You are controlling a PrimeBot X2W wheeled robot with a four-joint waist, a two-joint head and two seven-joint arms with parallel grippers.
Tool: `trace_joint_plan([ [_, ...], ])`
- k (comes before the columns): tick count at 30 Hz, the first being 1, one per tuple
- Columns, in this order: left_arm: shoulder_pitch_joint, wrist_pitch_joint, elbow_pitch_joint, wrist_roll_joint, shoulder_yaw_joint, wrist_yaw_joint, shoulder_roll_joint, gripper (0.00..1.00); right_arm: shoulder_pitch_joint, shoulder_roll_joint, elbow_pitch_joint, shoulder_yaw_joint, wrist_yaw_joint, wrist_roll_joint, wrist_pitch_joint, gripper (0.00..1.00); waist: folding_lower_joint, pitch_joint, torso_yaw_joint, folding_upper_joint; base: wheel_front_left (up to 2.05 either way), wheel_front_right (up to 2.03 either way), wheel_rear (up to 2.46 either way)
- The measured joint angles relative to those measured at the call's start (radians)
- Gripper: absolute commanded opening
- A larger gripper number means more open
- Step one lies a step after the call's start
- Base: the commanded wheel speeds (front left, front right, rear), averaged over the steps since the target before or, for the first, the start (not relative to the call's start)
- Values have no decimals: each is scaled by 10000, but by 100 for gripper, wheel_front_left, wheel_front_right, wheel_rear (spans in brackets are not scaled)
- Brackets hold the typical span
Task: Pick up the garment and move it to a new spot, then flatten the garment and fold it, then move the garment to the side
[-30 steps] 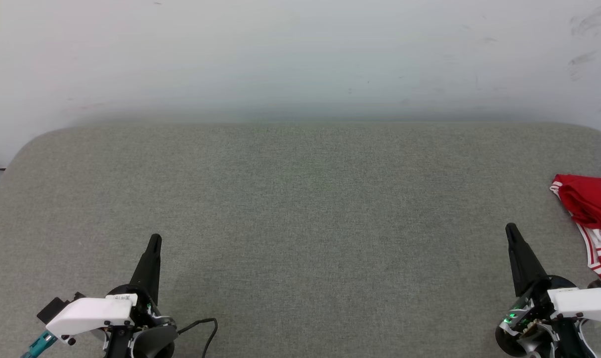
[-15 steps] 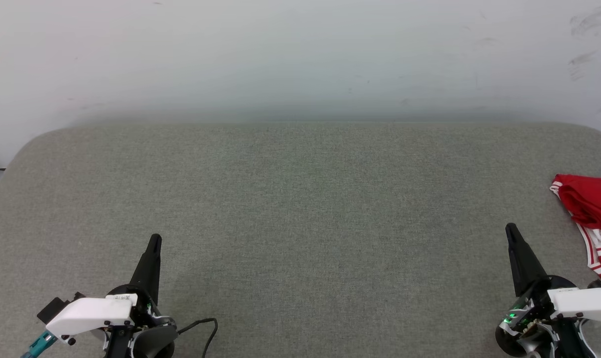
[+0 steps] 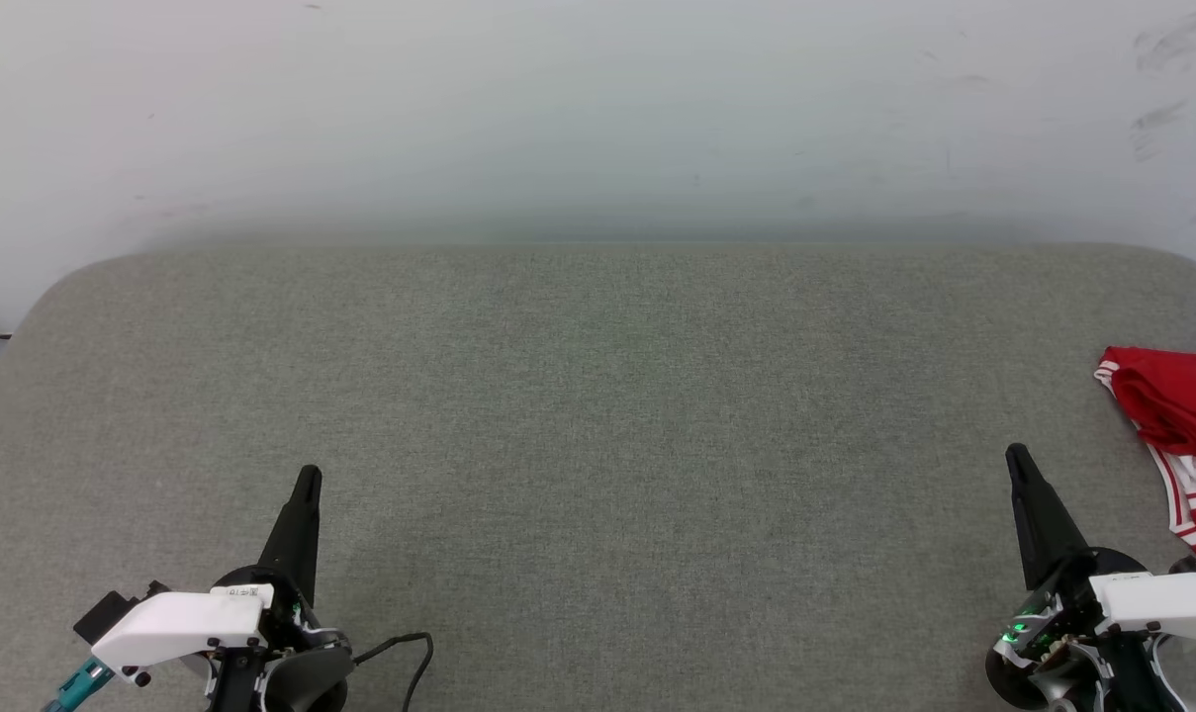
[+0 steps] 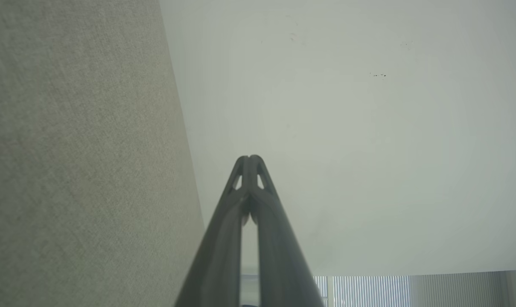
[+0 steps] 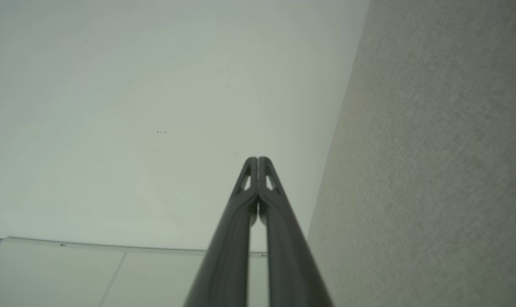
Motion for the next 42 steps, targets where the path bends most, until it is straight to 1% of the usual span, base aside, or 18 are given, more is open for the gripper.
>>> trace_joint_plan([
  [42,0,-2,0,0,-2,0,0,0,0,2,0,0,0,0,0,0,-1,0,0,0,0,0,0],
])
